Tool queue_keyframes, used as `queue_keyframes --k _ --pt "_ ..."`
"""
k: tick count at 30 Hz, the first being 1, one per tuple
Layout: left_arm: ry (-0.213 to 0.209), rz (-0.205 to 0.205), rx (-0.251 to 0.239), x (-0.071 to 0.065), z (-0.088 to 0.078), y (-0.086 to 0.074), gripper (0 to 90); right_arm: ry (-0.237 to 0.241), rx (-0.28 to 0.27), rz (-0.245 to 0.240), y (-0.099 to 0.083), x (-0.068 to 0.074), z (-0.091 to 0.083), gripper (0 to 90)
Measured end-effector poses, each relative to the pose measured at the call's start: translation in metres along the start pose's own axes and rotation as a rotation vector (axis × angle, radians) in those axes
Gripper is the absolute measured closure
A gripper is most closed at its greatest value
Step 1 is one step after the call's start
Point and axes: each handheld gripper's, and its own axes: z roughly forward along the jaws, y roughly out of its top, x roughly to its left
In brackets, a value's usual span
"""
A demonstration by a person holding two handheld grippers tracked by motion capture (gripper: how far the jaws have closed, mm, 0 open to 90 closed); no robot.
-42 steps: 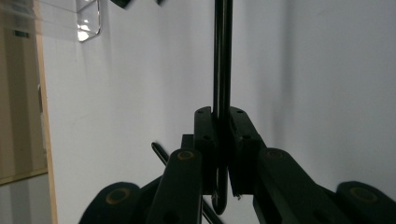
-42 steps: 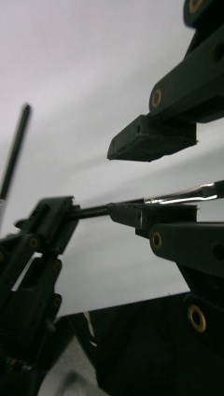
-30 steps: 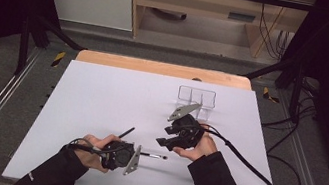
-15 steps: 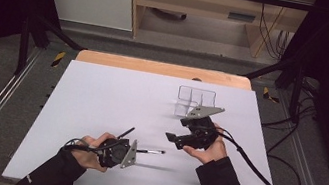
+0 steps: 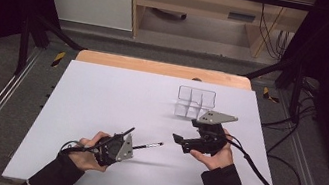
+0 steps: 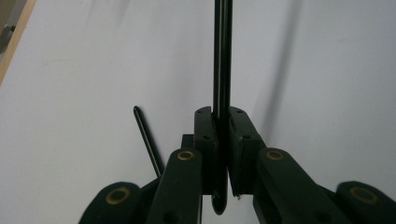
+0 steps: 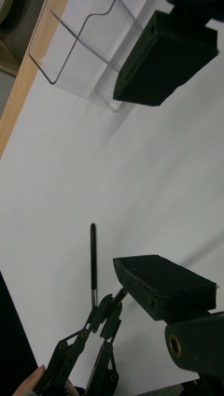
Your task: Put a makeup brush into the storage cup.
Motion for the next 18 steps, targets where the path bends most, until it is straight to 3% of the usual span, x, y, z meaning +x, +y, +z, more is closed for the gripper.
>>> queue_keyframes --k 8,18 --pt "-0.008 -0.11 -0.058 0.002 0.003 -0.005 82.9 -0.006 -0.026 0.024 -0.012 -0.001 -0.002 14.1" --pt "0.018 -0.21 -0.11 0.0 0.001 -0.006 82.9 -0.01 -0.061 0.052 -0.021 0.001 -0.004 11.8"
